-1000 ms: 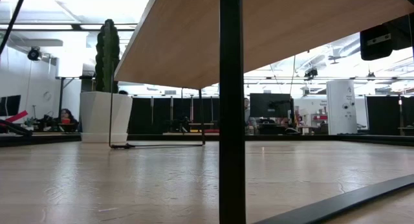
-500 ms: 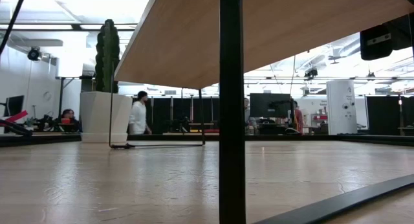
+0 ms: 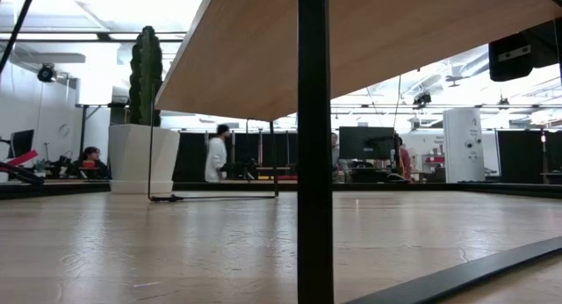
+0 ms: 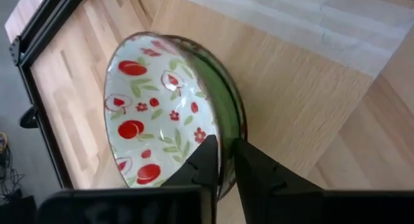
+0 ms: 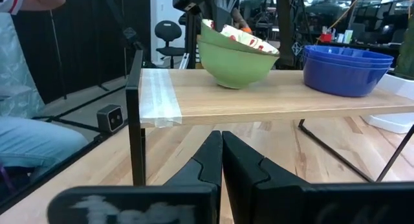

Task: Pick & Place Mini bowls
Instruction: Stack the top white patterned bowl on the white patterned bowl on the shelf, then stack the white patterned bowl on the white patterned bowl on the shelf

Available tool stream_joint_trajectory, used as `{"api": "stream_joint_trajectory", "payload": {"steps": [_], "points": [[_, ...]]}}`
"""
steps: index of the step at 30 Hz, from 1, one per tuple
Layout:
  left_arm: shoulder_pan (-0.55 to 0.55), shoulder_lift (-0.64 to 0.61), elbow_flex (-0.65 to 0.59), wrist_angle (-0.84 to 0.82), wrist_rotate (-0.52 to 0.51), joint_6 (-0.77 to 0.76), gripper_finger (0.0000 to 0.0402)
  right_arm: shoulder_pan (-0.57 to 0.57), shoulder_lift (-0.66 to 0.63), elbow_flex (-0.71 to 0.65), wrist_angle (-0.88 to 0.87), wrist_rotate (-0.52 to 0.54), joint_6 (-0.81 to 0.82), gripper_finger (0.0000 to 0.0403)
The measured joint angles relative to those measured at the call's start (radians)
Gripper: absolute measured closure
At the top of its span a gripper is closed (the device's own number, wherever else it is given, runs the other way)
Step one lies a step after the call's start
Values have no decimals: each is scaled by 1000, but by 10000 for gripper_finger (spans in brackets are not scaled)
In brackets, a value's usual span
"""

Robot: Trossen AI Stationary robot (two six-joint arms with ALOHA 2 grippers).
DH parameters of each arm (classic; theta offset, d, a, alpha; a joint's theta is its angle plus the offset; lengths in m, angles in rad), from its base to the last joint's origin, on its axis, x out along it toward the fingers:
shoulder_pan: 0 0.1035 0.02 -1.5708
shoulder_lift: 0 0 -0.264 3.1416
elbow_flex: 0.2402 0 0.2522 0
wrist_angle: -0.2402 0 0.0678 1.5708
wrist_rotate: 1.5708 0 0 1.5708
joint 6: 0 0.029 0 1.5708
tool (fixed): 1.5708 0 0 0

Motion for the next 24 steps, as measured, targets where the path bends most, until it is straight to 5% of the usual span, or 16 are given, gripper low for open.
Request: {"api": "stream_joint_trajectory", "payload": {"steps": [8, 24], "points": [[0, 0, -2, 26, -2, -14, 329, 0, 0, 0, 0, 0, 2, 394], [-12, -10, 81, 28, -78, -84, 328, 0, 0, 0, 0, 0, 11, 394]]}}
